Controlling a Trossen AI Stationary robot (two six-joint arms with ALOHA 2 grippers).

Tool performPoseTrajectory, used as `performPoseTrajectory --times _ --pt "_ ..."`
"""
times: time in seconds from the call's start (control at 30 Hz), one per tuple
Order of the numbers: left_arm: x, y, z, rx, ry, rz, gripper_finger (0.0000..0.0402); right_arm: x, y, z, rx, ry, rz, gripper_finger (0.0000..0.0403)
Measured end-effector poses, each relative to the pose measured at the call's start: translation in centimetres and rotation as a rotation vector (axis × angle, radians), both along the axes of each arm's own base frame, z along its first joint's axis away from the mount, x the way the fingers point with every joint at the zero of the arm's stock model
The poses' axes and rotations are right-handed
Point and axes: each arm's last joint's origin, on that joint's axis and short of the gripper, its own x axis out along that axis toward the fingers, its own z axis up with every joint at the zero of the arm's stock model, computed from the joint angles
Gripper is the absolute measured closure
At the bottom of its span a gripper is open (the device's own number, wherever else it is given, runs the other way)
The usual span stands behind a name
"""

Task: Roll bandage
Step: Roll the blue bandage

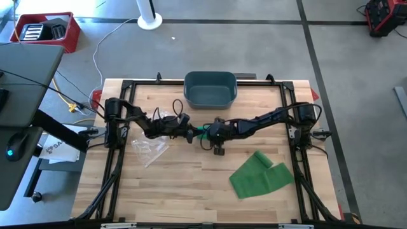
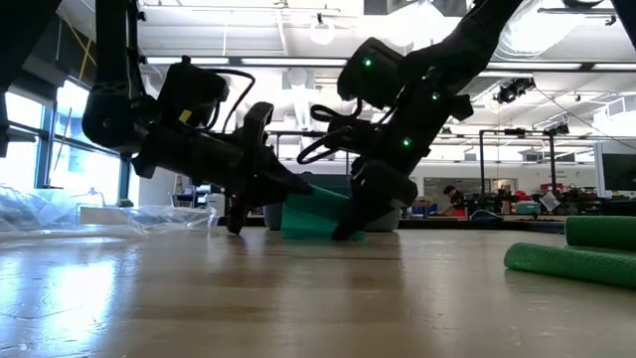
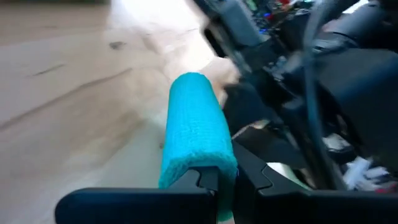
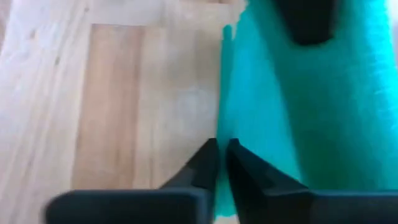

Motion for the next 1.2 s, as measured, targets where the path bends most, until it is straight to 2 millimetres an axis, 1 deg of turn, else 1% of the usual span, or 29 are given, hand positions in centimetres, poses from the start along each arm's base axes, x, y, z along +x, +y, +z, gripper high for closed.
performPoseTrajectory --times 0.07,0.17,0.23,0.33,0.43,0.5,0.6,0.73,0.83,1.03,1.2 --pt "-0.1 0.1 0.4 0.026 0.011 0.021 0.0394 0.0 0.8 0.0 -0.014 0.003 0.017 0.0395" --pt "-0.4 0.1 0.9 0.057 0.050 0.047 0.0394 -0.2 1.9 0.5 -0.005 -0.002 0.031 0.0393" --pt "-0.5 0.1 1.1 0.078 0.082 0.060 0.0394 -0.6 2.7 1.2 0.015 0.003 0.057 0.0399" --pt "-0.7 0.1 1.0 0.098 0.134 0.079 0.0394 -0.9 3.8 2.8 0.029 -0.040 0.104 0.0399" --pt "-0.9 0.2 0.6 0.117 0.191 0.104 0.0394 -1.1 4.9 4.6 0.007 -0.096 0.158 0.0402" --pt "-1.0 0.2 0.5 0.124 0.209 0.102 0.0394 -1.3 5.6 5.2 -0.030 -0.118 0.165 0.0402" --pt "-0.9 -0.1 0.5 0.158 0.200 0.067 0.0394 -1.6 6.5 6.6 -0.132 -0.174 0.117 0.0402" --pt "-0.6 -1.1 0.8 0.200 0.161 -0.013 0.0394 -1.9 6.8 7.6 -0.266 -0.219 0.016 0.0402" --pt "-0.3 -1.7 1.0 0.223 0.147 -0.065 0.0394 -1.9 6.7 8.2 -0.318 -0.259 -0.035 0.0402" --pt "0.6 -3.0 1.6 0.304 0.109 -0.171 0.0394 -1.7 6.0 8.3 -0.315 -0.268 -0.086 0.0403" --pt "1.0 -3.8 1.9 0.361 0.090 -0.221 0.0394 -1.9 5.8 8.0 -0.291 -0.239 -0.116 0.0403"
